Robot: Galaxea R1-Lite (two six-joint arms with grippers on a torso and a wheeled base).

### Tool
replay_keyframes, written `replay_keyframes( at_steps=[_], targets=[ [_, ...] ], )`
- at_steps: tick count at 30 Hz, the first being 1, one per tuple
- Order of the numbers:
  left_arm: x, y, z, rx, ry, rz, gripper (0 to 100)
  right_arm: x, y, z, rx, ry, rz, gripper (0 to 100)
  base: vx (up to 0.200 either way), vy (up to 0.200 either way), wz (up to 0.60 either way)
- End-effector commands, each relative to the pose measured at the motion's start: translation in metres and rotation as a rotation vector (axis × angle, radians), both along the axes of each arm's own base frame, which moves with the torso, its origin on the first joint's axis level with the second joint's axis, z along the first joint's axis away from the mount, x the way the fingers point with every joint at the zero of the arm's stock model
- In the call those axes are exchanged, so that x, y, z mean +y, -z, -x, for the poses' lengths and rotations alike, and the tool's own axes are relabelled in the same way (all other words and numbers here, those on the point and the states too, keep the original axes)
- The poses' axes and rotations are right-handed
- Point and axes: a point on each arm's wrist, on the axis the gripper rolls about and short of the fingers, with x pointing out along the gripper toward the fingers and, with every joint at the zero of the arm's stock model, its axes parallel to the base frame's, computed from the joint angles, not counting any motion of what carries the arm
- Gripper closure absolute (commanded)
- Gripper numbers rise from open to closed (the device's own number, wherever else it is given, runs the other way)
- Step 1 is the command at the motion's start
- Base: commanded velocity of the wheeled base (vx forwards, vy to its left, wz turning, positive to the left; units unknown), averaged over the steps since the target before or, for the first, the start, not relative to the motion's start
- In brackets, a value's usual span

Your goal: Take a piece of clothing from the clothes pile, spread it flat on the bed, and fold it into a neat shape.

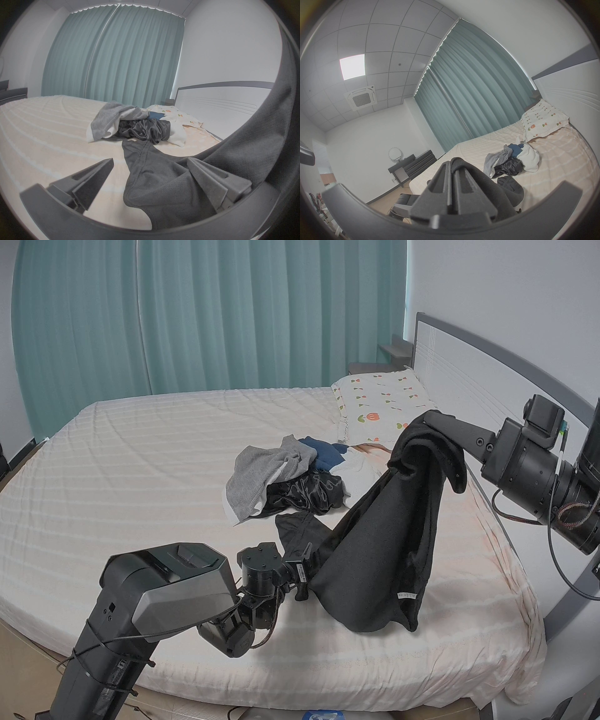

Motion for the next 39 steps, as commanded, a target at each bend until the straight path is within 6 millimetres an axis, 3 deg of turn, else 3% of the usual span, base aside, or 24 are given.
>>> replay_keyframes(
  at_steps=[1,6,10,11,12,14,18,21,25,30,39],
  targets=[
    [0.000,0.003,0.002,0.036,0.028,0.053,100,-0.002,0.010,-0.010,0.034,0.029,0.017,100,0.000,0.000,0.00],
    [0.009,-0.021,0.005,0.025,0.021,0.100,100,-0.005,0.017,-0.014,0.059,0.046,0.031,100,0.000,0.000,0.00],
    [0.028,-0.064,0.027,0.045,0.103,0.175,100,-0.006,0.024,-0.020,0.082,0.061,0.044,100,0.000,0.000,0.00],
    [0.028,-0.064,0.027,0.045,0.103,0.175,100,-0.006,0.024,-0.020,0.082,0.061,0.044,100,0.000,0.000,0.00],
    [0.043,-0.080,0.042,0.066,0.154,0.180,100,-0.007,0.026,-0.022,0.086,0.069,0.048,100,0.000,0.000,0.00],
    [0.052,-0.096,0.053,0.062,0.188,0.192,100,-0.007,0.026,-0.023,0.086,0.072,0.046,100,0.000,0.000,0.00],
    [0.064,-0.110,0.058,0.045,0.177,0.206,100,-0.010,0.025,-0.025,0.082,0.080,0.044,100,0.000,0.000,0.00],
    [0.065,-0.103,0.057,0.059,0.171,0.194,100,-0.010,0.025,-0.025,0.082,0.081,0.044,100,0.000,0.000,0.00],
    [0.060,-0.068,0.052,0.140,0.171,0.151,100,-0.015,0.018,-0.027,0.058,0.115,0.030,100,0.000,0.000,0.00],
    [0.048,-0.028,0.050,0.221,0.192,0.114,100,-0.032,-0.005,-0.031,-0.031,0.178,-0.022,100,0.000,0.000,0.00],
    [0.025,0.010,0.049,0.271,0.238,0.070,100,-0.032,0.015,-0.027,0.028,0.171,0.020,100,0.000,0.000,0.00]
  ],
)
